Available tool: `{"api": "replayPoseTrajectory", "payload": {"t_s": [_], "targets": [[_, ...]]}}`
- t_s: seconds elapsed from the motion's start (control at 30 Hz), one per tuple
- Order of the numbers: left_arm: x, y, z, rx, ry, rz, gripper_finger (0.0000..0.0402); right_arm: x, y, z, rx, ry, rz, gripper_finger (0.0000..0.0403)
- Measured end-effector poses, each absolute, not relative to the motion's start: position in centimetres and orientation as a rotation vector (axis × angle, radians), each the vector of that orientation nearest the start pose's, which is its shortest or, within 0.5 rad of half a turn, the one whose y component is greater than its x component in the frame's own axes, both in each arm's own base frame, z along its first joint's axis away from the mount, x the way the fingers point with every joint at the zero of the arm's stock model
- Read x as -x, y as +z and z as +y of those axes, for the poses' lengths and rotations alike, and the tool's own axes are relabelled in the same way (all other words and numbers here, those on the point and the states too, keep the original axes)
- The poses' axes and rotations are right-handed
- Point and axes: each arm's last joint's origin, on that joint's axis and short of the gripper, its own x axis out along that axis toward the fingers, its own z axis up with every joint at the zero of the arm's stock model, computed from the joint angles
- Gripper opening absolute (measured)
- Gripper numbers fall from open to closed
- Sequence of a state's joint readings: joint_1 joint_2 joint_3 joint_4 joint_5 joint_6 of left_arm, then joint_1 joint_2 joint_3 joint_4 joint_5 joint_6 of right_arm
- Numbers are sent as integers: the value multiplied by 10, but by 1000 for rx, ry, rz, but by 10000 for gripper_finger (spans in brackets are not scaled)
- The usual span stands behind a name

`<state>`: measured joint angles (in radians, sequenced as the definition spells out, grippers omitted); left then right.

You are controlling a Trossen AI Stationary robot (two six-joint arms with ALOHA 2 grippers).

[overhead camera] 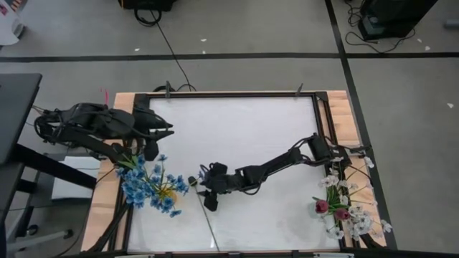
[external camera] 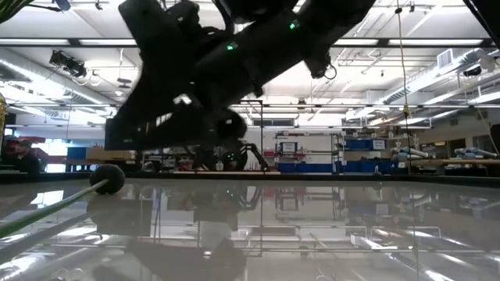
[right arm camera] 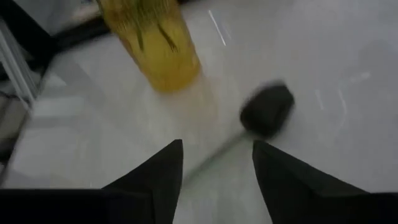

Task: Sort flowers into vase by color
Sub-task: Put the black tulip into the yellow vase

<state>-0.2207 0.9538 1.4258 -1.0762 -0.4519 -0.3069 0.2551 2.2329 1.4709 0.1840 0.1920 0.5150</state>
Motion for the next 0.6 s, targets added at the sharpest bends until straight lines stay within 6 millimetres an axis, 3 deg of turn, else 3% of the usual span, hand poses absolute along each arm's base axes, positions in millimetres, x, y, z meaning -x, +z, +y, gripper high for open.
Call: {"api": "replayPoseTrajectory", "payload": {"t_s": [0.07, 0.2, 0.37, 0.47, 0.6], "targets": [[-138, 430, -17, 92, 312, 536, 105, -472, 128, 116, -390, -51, 535, 217], [-144, 427, -16, 98, 324, 556, 105, -490, 99, 124, -384, -47, 599, 254], [-145, 426, -17, 134, 324, 559, 105, -514, 97, 140, -356, -152, 698, 283], [-144, 426, -17, 146, 324, 562, 105, -520, 96, 145, -300, -227, 802, 270], [-144, 425, -17, 173, 331, 566, 105, -527, 97, 147, -255, -294, 856, 212]]}}
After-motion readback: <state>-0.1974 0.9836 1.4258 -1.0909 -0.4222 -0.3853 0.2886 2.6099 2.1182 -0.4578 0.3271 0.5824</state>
